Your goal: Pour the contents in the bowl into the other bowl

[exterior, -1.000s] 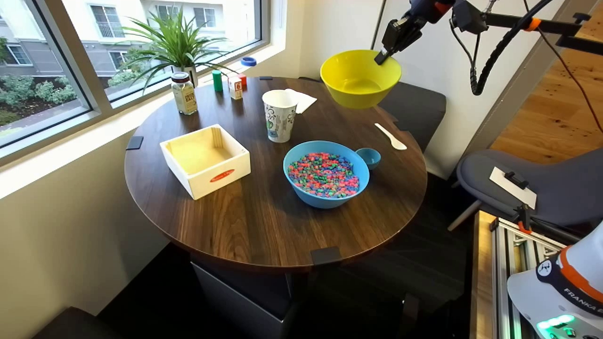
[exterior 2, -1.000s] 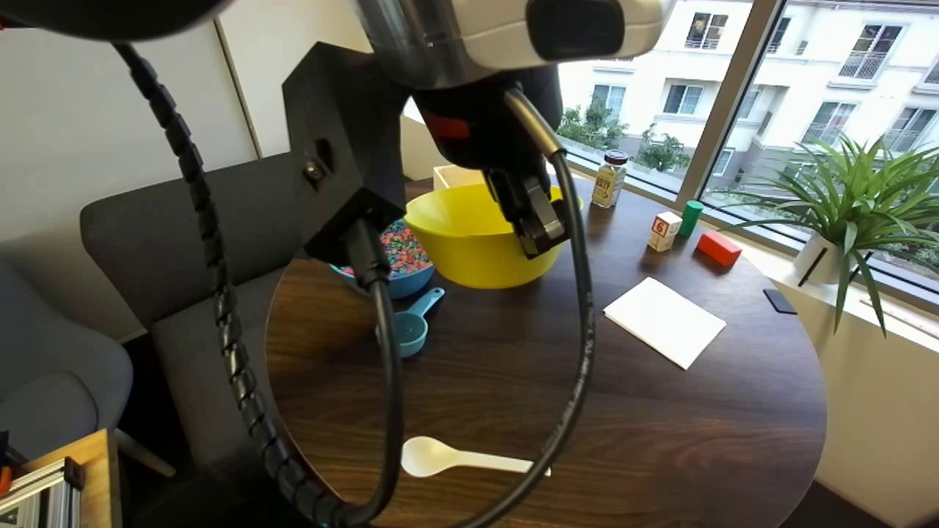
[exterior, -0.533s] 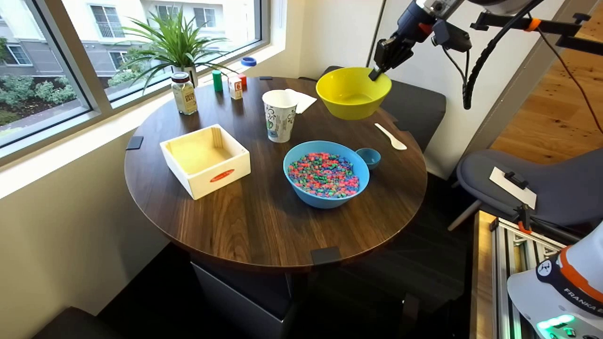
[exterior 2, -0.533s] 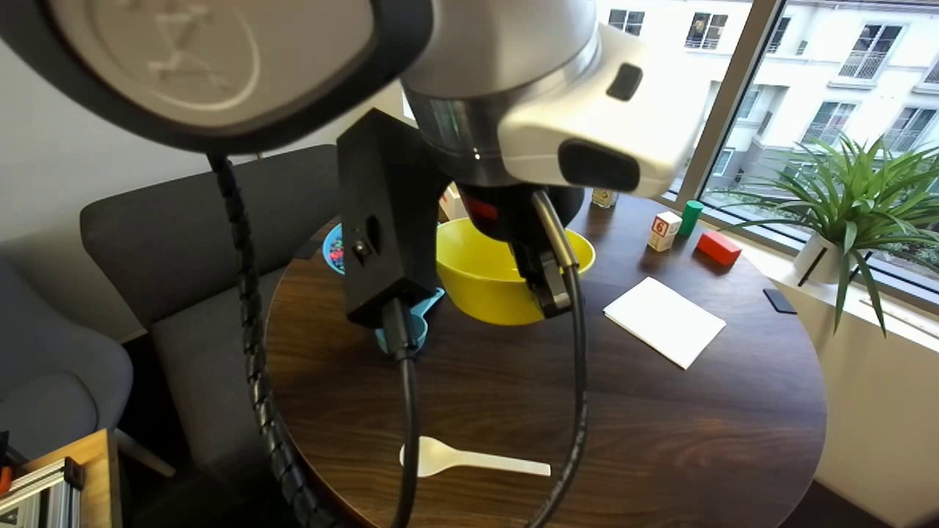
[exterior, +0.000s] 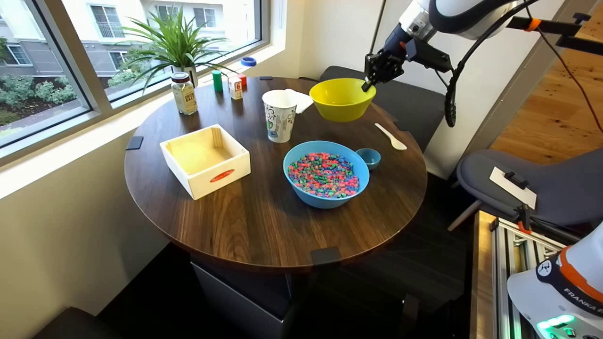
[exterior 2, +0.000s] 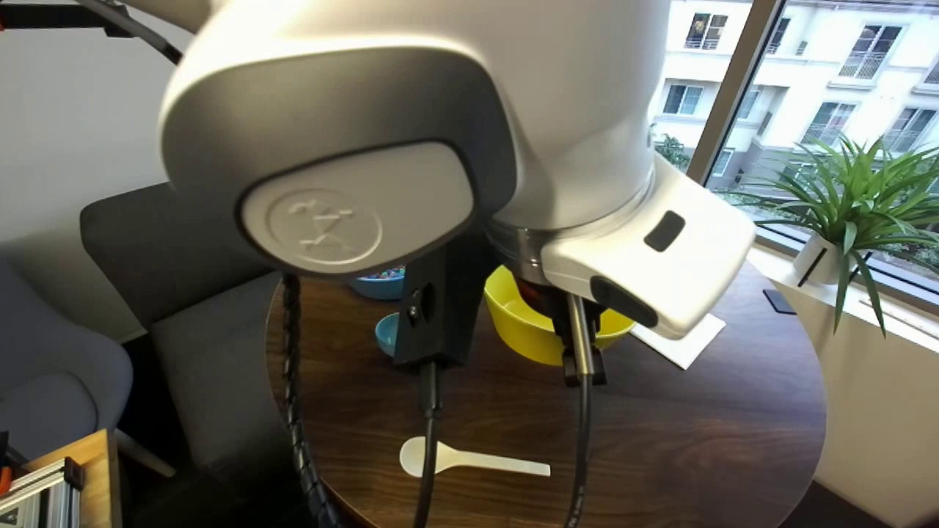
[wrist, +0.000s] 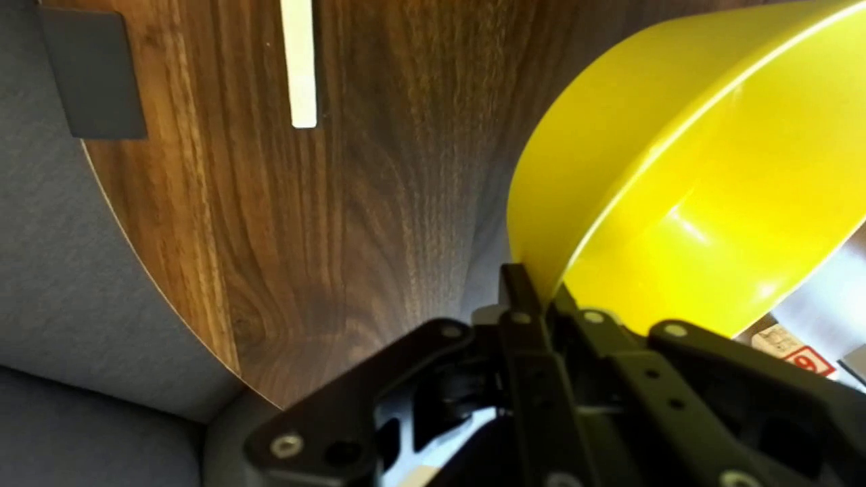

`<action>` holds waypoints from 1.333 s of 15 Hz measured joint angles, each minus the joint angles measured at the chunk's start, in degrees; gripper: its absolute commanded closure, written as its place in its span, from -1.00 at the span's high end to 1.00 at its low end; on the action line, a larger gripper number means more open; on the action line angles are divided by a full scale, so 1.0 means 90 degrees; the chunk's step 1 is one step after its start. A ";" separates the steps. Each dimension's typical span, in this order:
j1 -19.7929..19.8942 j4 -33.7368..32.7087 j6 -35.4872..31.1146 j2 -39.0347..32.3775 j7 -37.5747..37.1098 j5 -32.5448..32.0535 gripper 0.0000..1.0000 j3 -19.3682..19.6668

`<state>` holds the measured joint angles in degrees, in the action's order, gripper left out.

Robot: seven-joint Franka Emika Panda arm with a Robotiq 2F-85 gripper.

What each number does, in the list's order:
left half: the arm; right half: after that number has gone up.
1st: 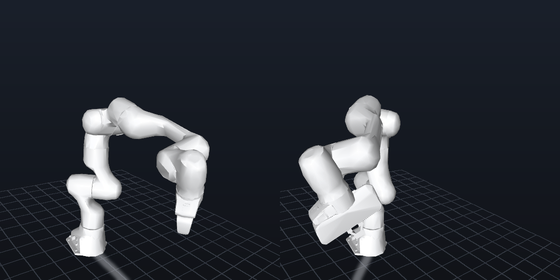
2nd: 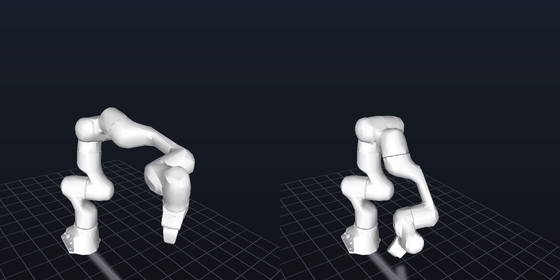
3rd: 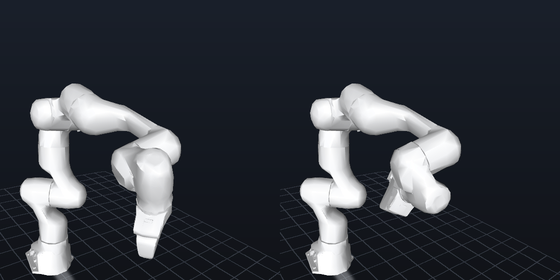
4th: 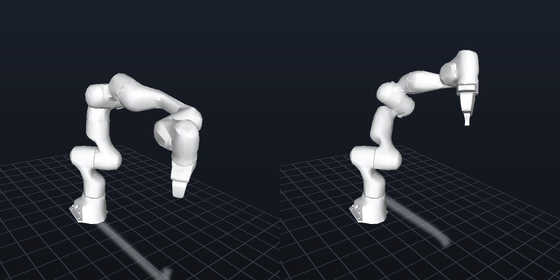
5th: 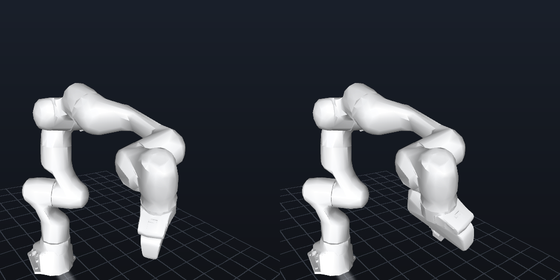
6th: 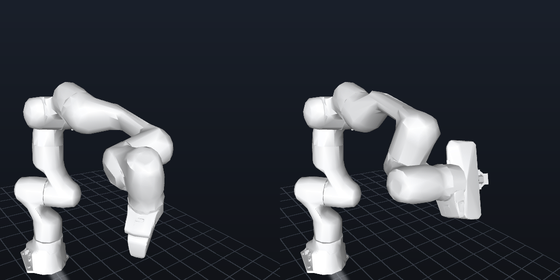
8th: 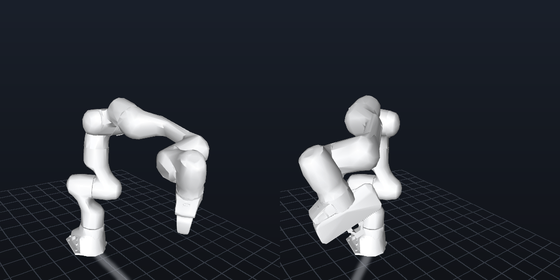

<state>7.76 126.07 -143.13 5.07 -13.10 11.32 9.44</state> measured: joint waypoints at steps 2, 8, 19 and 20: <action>0.0009 -0.0027 -0.0022 -0.0143 -0.0219 0.0079 -0.97 0.0000; 0.0010 -0.0041 -0.0187 -0.0461 -0.0688 0.0208 -0.97 -0.0009; 0.0009 -0.0117 -0.0586 -0.0751 -0.0767 0.0398 -0.97 -0.0017; 0.0009 -0.0128 -0.0588 -0.0761 -0.0769 0.0399 -0.97 -0.0017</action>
<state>7.84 124.92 -148.42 -1.78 -20.03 14.92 9.29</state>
